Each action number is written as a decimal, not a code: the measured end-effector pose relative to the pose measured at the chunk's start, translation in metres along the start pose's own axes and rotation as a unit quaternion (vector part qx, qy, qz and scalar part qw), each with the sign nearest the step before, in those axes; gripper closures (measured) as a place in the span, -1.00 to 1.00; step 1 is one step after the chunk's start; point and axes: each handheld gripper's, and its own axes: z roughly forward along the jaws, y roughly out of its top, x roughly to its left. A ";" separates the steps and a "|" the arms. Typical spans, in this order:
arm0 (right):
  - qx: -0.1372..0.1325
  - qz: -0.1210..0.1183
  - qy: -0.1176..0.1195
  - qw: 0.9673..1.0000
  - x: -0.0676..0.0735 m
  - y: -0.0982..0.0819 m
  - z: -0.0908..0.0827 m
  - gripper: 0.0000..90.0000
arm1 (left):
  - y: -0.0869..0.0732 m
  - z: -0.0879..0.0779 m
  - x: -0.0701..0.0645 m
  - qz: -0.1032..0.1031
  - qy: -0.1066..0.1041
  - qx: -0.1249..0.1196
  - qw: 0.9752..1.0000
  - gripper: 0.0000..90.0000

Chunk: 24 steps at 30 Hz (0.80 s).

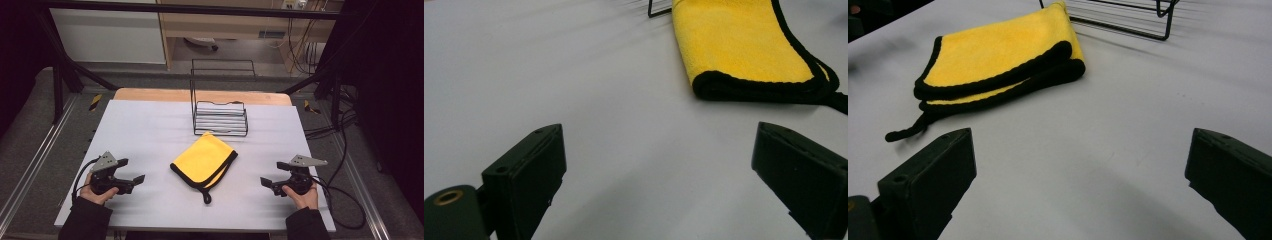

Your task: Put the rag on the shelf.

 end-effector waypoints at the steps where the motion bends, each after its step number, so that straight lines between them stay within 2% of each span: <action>1: 0.000 0.000 0.000 1.000 0.000 0.000 0.000 -0.98 | 0.000 0.000 0.000 0.000 0.000 0.000 1.000 -0.84; 12: 0.002 -0.001 0.001 1.000 0.004 0.001 0.003 -0.98 | -0.001 0.001 0.003 -0.006 0.005 0.006 1.000 -0.85; 24: 0.010 -0.023 0.012 1.000 0.025 0.009 0.016 -0.97 | -0.001 0.000 0.004 -0.004 0.006 0.002 1.000 -0.84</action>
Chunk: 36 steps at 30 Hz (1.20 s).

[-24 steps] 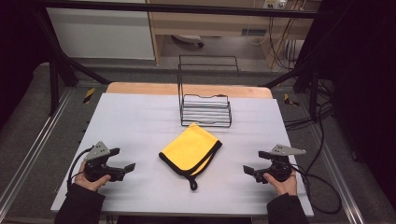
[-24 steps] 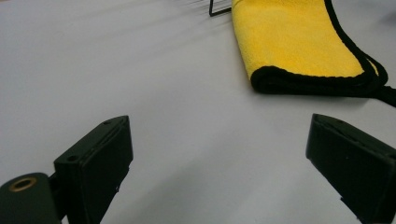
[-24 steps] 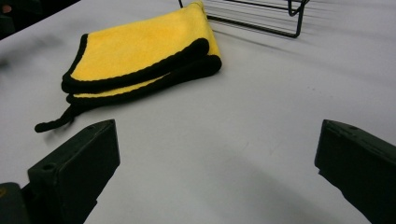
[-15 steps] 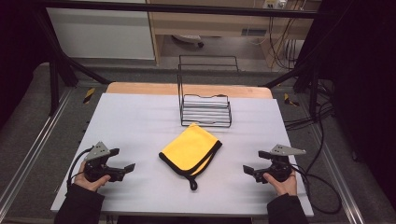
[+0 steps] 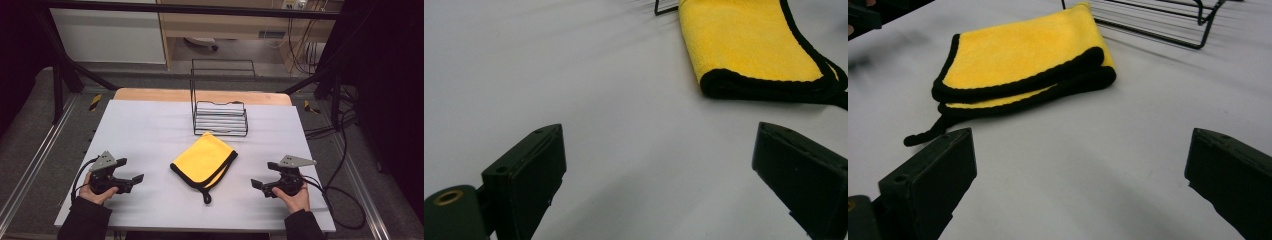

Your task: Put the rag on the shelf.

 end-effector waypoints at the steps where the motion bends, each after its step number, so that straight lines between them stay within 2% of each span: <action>1: 0.001 -0.002 0.001 1.000 0.002 0.001 0.002 -0.97 | 0.000 0.000 0.000 0.000 0.001 0.000 1.000 -0.84; 8: 0.013 -0.015 0.006 1.000 0.016 0.005 0.015 -0.94 | 0.001 0.002 -0.001 0.004 0.001 0.003 1.000 -0.84; 10: 0.017 -0.016 0.009 1.000 0.026 0.008 0.021 -0.90 | 0.001 0.002 -0.001 0.004 0.002 0.004 1.000 -0.84; 12: 0.017 -0.018 0.008 1.000 0.028 0.009 0.023 -0.90 | 0.001 0.002 -0.001 0.003 0.003 0.004 1.000 -0.84; 13: 0.020 -0.021 0.007 1.000 0.034 0.012 0.027 -0.86 | 0.001 0.002 -0.001 0.004 0.004 0.004 1.000 -0.84; 20: 0.032 -0.030 0.001 0.999 0.051 0.018 0.039 -0.81 | 0.001 0.001 0.000 0.003 0.008 0.003 1.000 -0.84; 21: 0.033 -0.033 0.001 0.999 0.058 0.020 0.044 -0.77 | 0.001 0.001 0.001 0.003 0.008 0.003 1.000 -0.83; 23: 0.035 -0.034 0.002 0.999 0.060 0.021 0.045 -0.76 | 0.001 0.001 0.001 0.002 0.009 0.003 1.000 -0.83; 27: 0.037 -0.029 0.010 0.999 0.076 0.026 0.059 -0.66 | 0.001 0.000 0.001 0.004 0.010 0.002 1.000 -0.83; 29: 0.038 -0.029 0.012 0.999 0.079 0.027 0.060 -0.65 | 0.001 0.000 0.001 0.003 0.010 0.002 1.000 -0.83; 30: 0.046 -0.038 0.014 0.998 0.085 0.028 0.067 -0.64 | 0.001 0.000 0.001 0.002 0.011 0.001 1.000 -0.83; 33: 0.048 -0.040 0.018 0.998 0.090 0.028 0.073 -0.57 | 0.001 0.000 0.001 0.002 0.011 0.002 1.000 -0.83; 35: 0.059 -0.055 0.018 0.997 0.096 0.030 0.082 -0.52 | 0.001 0.000 0.001 0.002 0.011 0.001 1.000 -0.83; 36: 0.059 -0.055 0.018 0.997 0.096 0.030 0.082 -0.52 | 0.001 -0.001 0.001 0.002 0.013 0.001 1.000 -0.83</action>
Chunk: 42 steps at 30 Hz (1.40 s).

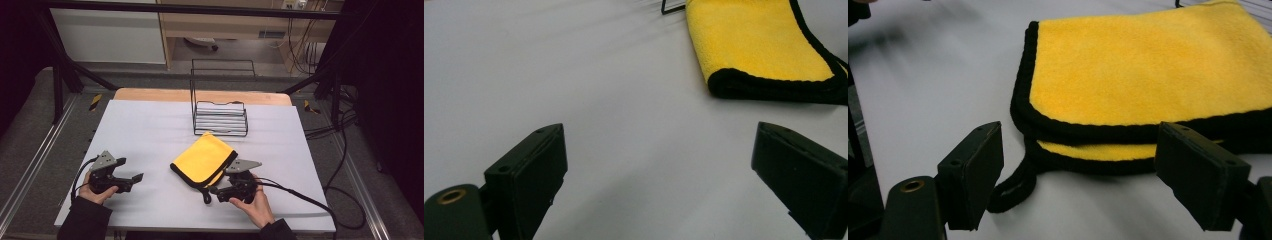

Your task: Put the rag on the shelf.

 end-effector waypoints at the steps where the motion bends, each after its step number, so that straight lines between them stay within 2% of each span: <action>1: 0.002 -0.004 0.001 1.000 0.002 0.001 0.003 -0.50 | 0.000 0.000 0.000 0.001 0.001 -0.001 1.000 -0.83; 6: 0.008 -0.026 0.001 1.000 0.010 0.008 0.015 -0.37 | 0.000 0.000 0.001 -0.002 0.004 -0.001 1.000 -0.83; 9: 0.023 -0.039 0.004 0.999 0.016 0.010 0.026 -0.27 | 0.000 -0.001 0.001 -0.001 0.004 -0.001 1.000 -0.83; 10: 0.031 -0.053 -0.001 0.998 0.018 0.010 0.033 -0.17 | 0.000 -0.001 0.001 0.000 0.003 -0.001 1.000 -0.83; 14: 0.033 -0.065 -0.003 0.997 0.021 0.010 0.040 -0.03 | 0.000 0.000 0.001 -0.001 0.004 0.000 1.000 -0.83; 18: 0.049 -0.086 -0.007 0.995 0.024 0.009 0.053 0.10 | 0.000 0.000 0.001 0.000 0.003 0.000 1.000 -0.82; 22: 0.053 -0.094 -0.012 0.994 0.024 0.006 0.055 0.12 | 0.000 0.000 0.001 0.000 0.004 0.000 1.000 -0.82; 25: 0.054 -0.118 -0.020 0.991 0.026 0.004 0.055 0.18 | 0.000 0.000 0.001 0.000 0.004 0.001 1.000 -0.82; 26: 0.054 -0.118 -0.020 0.991 0.026 0.004 0.055 0.18 | 0.000 -0.001 0.000 0.001 0.004 0.000 1.000 -0.82; 30: 0.058 -0.151 -0.028 0.986 0.027 0.002 0.056 0.26 | 0.000 -0.001 0.000 0.001 0.004 -0.001 1.000 -0.82; 32: 0.058 -0.157 -0.029 0.986 0.026 0.002 0.056 0.28 | 0.000 -0.001 0.000 0.000 0.004 0.000 1.000 -0.82; 35: 0.060 -0.157 -0.034 0.985 0.025 0.003 0.055 0.44 | 0.000 -0.001 0.000 0.001 0.004 0.000 1.000 -0.82; 36: 0.061 -0.155 -0.035 0.985 0.024 0.004 0.055 0.53 | 0.000 -0.001 0.000 0.001 0.004 0.000 1.000 -0.81; 42: 0.064 -0.147 -0.028 0.987 0.020 0.007 0.055 0.67 | 0.000 0.000 -0.001 0.004 0.004 0.005 1.000 -0.81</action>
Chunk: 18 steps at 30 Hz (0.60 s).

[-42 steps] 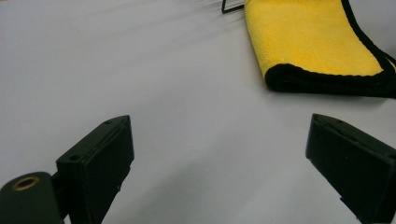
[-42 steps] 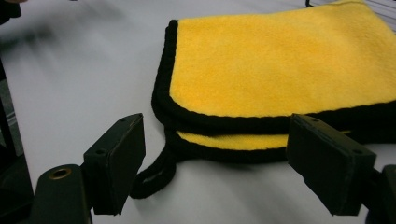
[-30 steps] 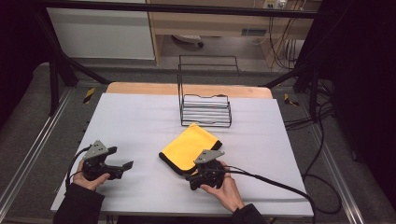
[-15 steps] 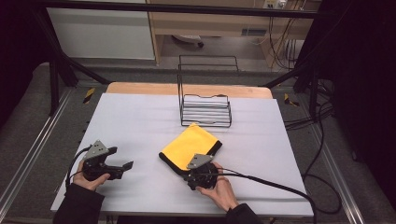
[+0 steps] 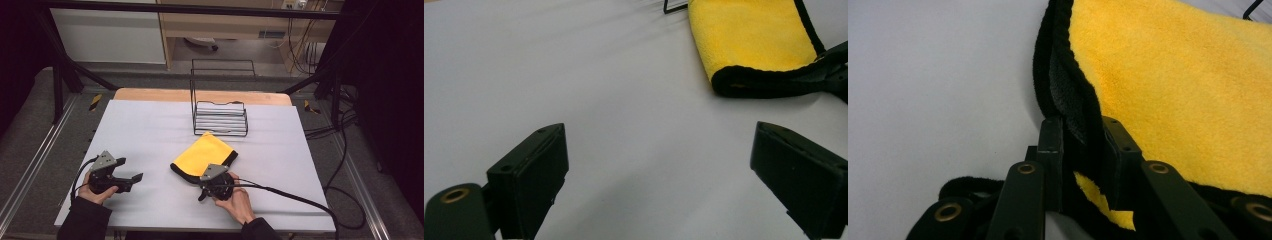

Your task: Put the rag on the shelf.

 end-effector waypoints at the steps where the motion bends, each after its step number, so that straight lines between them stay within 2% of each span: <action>1: 0.000 0.003 0.002 1.000 -0.001 0.000 0.000 0.69 | 0.000 0.000 0.000 0.001 -0.001 0.000 1.000 -0.81; 6: -0.005 0.010 0.017 1.000 -0.004 0.002 -0.004 0.73 | 0.000 0.001 -0.001 -0.001 0.000 0.001 1.000 -0.81; 10: -0.010 -0.001 0.029 1.000 -0.003 0.004 -0.010 0.74 | 0.000 0.001 -0.001 -0.001 0.002 0.001 1.000 -0.80; 18: -0.009 -0.014 0.092 0.996 0.007 0.000 -0.027 0.74 | 0.002 0.001 -0.005 0.001 0.002 0.006 1.000 -0.79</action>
